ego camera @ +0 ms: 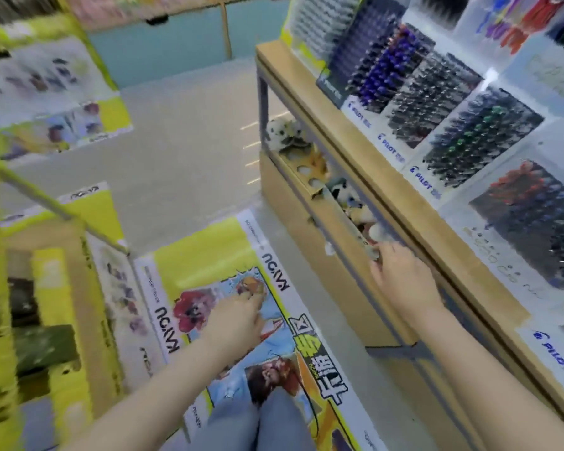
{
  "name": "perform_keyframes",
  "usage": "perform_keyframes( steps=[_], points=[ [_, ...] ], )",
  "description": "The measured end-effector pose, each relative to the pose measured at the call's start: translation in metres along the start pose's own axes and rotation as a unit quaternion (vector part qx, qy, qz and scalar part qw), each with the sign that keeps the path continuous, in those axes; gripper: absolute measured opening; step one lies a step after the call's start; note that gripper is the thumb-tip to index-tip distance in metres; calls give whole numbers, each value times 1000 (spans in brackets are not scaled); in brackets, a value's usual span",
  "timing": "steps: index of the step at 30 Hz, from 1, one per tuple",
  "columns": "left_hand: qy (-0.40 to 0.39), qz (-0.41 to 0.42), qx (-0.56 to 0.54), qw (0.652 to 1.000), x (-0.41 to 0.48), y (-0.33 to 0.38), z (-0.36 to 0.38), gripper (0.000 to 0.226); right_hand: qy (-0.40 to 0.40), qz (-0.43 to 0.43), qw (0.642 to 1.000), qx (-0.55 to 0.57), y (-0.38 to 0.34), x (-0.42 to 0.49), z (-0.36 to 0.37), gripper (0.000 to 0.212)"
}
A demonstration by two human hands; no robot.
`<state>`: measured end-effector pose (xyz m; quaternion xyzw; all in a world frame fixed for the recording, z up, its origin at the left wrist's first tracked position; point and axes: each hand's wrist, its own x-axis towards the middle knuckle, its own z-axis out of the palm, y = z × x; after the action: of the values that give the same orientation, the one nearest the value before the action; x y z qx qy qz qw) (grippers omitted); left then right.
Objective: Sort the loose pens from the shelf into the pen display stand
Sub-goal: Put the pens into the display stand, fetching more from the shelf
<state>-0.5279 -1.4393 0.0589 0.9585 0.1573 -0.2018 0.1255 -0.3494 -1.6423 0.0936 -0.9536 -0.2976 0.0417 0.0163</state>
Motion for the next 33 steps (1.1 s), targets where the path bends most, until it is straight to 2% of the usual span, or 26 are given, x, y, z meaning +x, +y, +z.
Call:
perform_keyframes(
  steps=[3, 5, 9, 14, 17, 23, 27, 31, 33],
  points=[
    [31, -38, -24, 999, -36, -37, 1, 30, -9, -61, 998, 2, -50, 4, 3, 18],
    [56, -64, -38, 996, -63, -56, 3, 30, -31, -78, 996, 18, -86, 1, 8, 26],
    [72, -150, -71, 983, -119, -79, 12, 32, -72, -130, 989, -4, -146, -12, 24, 34],
    [75, -243, -130, 958, -177, -80, 56, 28, -120, -262, 957, -18, -203, -38, 32, 29],
    [102, -313, -144, 933, -209, -62, 81, 32, -139, -359, 922, -36, -230, -55, 33, 28],
    [110, -469, -184, 857, -282, -7, 129, 32, -126, -549, 819, -113, -264, -99, 36, 31],
    [156, -566, -194, 786, -343, 27, 166, 9, -159, -638, 747, -100, -287, -150, 42, 34],
    [170, -667, -229, 689, -403, 44, 205, 19, -210, -706, 671, -84, -319, -213, 41, 42],
    [216, -716, -244, 617, -433, 43, 218, 22, -205, -735, 641, -82, -336, -245, 43, 42]
  ],
)
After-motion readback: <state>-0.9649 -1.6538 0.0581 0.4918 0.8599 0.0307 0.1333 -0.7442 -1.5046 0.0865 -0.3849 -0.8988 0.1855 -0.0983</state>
